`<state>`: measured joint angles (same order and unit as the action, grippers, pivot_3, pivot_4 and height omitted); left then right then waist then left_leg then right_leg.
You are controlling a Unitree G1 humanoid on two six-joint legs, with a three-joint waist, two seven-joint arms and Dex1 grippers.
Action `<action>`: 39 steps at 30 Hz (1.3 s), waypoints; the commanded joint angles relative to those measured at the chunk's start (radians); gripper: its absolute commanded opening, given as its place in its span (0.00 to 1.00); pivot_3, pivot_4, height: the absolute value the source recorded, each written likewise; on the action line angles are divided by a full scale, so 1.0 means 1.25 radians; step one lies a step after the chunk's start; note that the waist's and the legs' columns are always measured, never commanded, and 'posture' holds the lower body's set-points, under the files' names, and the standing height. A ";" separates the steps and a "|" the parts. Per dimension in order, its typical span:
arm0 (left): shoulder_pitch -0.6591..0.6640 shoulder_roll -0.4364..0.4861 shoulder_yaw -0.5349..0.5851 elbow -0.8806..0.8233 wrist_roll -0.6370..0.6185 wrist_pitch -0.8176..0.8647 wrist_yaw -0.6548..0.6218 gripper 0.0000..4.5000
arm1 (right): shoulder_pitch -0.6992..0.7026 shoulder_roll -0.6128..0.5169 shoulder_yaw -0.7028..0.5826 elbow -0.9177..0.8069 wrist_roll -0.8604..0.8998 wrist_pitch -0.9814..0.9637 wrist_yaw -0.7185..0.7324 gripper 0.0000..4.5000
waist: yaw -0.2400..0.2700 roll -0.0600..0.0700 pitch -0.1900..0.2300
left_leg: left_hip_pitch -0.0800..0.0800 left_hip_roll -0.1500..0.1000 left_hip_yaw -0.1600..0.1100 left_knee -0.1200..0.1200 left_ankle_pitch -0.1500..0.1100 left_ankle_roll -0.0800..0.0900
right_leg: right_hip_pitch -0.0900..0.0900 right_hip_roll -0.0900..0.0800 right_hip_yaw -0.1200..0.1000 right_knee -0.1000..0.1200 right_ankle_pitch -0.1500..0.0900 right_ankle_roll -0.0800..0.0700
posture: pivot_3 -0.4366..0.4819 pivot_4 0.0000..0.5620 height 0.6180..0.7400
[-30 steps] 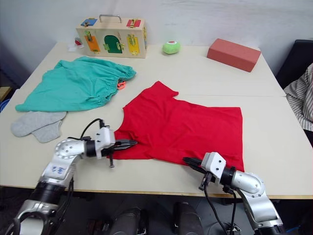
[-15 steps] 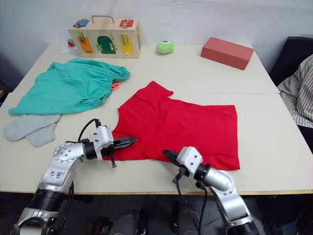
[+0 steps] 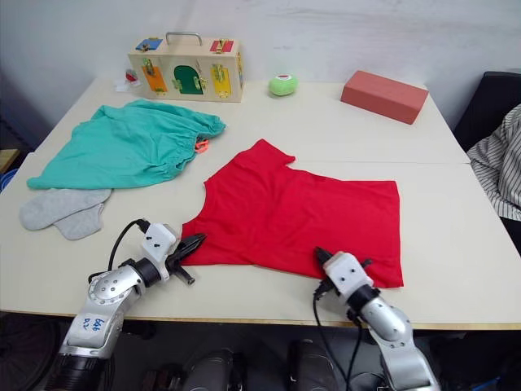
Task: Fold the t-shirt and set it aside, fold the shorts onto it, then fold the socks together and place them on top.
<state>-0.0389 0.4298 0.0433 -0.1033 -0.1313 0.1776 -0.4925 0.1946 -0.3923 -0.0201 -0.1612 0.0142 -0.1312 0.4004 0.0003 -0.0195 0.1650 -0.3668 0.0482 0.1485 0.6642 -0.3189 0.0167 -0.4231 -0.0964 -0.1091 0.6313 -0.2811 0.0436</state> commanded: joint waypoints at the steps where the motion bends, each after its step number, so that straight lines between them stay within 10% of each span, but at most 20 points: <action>1: 0.020 -0.008 0.025 0.051 -0.012 0.008 0.007 0.00 | 0.027 -0.028 -0.085 0.057 0.038 -0.015 0.000 0.01 | -0.001 0.000 -0.002 | 0.000 0.000 0.000 0.000 0.000 0.000 | 0.000 0.000 0.000 0.000 0.000 0.000 | 0.48 0.27 1.00; 12: -0.028 0.023 0.113 0.100 -0.159 -0.140 -0.150 0.00 | 0.023 -0.084 -0.255 0.144 0.252 -0.113 0.119 0.01 | -0.001 0.001 -0.001 | 0.006 0.001 -0.001 -0.002 -0.003 0.000 | 0.008 0.001 -0.001 -0.005 -0.001 0.001 | 0.48 0.27 1.00; 25: 0.013 0.107 0.009 0.026 -0.067 -0.083 -0.222 0.00 | 0.094 -0.087 -0.061 -0.060 0.145 -0.029 0.176 0.01 | 0.004 0.007 0.005 | 0.006 0.001 -0.001 -0.004 -0.005 0.000 | 0.006 0.001 -0.001 -0.006 -0.003 0.001 | 0.48 0.27 1.00; 39: 0.023 0.160 0.055 0.141 -0.058 -0.141 -0.239 0.00 | 0.148 -0.152 -0.325 0.228 0.235 -0.095 0.210 0.01 | -0.002 0.007 0.005 | 0.012 0.001 0.000 -0.012 -0.004 -0.002 | 0.009 0.002 0.000 -0.009 -0.004 -0.001 | 0.48 0.27 1.00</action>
<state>-0.0307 0.6155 0.1035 0.0351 -0.2067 0.0067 -0.7773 0.3703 -0.5700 -0.3877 0.0749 0.2970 -0.2579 0.6590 -0.0024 -0.0107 0.1709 -0.3524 0.0492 0.1483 0.6489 -0.3234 0.0142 -0.4119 -0.0943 -0.1094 0.6204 -0.2866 0.0426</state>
